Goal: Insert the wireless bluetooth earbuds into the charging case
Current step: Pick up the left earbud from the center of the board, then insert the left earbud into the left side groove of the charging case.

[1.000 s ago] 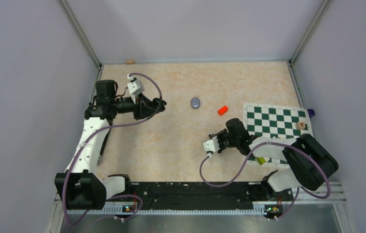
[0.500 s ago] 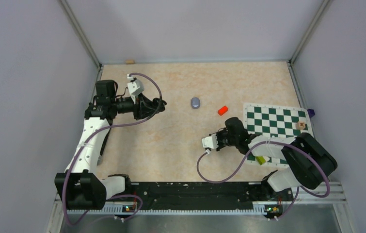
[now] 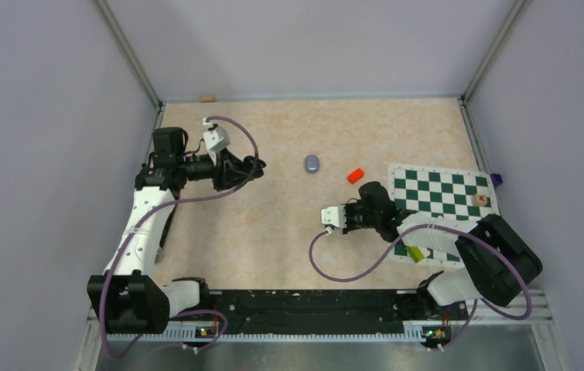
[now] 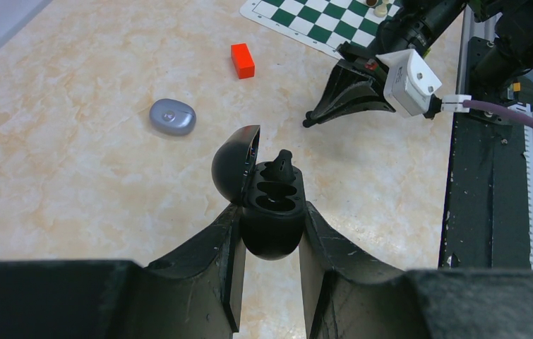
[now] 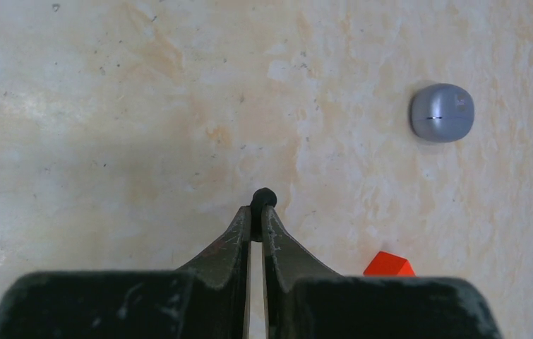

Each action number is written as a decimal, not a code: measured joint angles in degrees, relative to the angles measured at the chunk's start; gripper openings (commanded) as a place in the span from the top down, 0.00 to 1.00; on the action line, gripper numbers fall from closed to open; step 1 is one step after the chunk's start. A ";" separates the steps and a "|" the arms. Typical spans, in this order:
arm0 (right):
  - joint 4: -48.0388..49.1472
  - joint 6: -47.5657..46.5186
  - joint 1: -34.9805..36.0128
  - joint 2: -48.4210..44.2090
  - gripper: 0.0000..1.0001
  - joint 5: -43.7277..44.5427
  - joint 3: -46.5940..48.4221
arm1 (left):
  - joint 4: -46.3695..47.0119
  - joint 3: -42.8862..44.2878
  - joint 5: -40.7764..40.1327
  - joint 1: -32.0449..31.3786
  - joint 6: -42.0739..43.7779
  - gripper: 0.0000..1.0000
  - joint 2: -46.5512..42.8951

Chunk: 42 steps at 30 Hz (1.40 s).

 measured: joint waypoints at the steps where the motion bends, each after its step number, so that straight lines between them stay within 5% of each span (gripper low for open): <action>1: -0.50 0.92 0.00 -0.48 0.99 -0.02 0.59 | 0.00 0.00 -0.02 0.00 0.00 1.00 0.00; 16: -7.32 11.54 -0.46 -7.52 1.00 -2.86 7.39 | -0.20 -0.28 1.40 0.02 1.49 1.00 0.02; 31: -16.22 24.39 -1.95 -13.62 1.00 -11.89 26.71 | -1.73 -0.28 6.14 -0.07 5.64 1.00 0.96; 42: -16.35 37.64 -2.23 -13.62 1.00 -21.88 35.52 | -8.87 7.19 0.92 -12.59 13.05 1.00 8.70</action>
